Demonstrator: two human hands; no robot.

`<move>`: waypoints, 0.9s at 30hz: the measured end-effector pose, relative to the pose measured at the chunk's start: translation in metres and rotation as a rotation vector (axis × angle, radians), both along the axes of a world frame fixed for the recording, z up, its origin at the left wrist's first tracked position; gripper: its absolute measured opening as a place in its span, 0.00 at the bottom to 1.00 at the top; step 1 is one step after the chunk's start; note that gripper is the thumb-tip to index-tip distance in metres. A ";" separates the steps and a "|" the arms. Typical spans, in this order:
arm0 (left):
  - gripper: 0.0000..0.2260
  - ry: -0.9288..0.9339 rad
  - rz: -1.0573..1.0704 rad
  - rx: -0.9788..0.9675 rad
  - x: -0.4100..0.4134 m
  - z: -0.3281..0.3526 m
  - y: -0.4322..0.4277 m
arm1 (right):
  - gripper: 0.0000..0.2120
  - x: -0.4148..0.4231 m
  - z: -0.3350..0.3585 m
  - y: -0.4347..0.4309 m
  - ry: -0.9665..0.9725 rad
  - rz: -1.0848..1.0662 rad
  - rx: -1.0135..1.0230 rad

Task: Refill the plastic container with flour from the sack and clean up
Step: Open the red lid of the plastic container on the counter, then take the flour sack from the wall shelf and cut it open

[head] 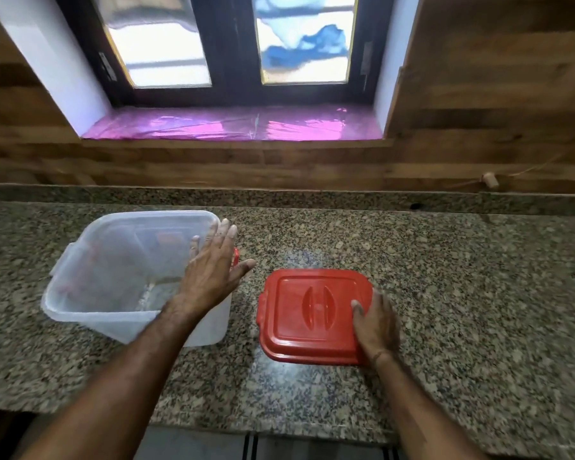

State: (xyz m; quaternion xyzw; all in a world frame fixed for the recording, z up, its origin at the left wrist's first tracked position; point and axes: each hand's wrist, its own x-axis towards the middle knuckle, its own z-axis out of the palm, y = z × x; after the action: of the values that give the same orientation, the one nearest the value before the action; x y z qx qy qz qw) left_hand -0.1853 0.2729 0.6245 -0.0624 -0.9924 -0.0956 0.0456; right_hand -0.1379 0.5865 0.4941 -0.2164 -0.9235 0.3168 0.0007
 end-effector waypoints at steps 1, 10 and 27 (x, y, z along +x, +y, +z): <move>0.39 0.010 0.003 0.038 0.002 0.003 0.000 | 0.31 -0.005 0.012 -0.006 0.031 0.017 -0.025; 0.44 0.144 0.115 0.068 0.012 0.062 -0.075 | 0.21 -0.084 0.153 -0.138 0.429 0.354 -0.151; 0.34 0.421 0.512 -0.071 0.103 0.225 -0.493 | 0.22 -0.086 0.350 -0.572 0.802 0.895 -0.018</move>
State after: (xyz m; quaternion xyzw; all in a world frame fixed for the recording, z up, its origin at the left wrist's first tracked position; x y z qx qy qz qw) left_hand -0.0820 -0.2197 0.8492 0.1690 -0.9474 -0.0315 0.2700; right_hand -0.2238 0.0146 0.8444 0.3302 -0.8497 0.3510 0.2139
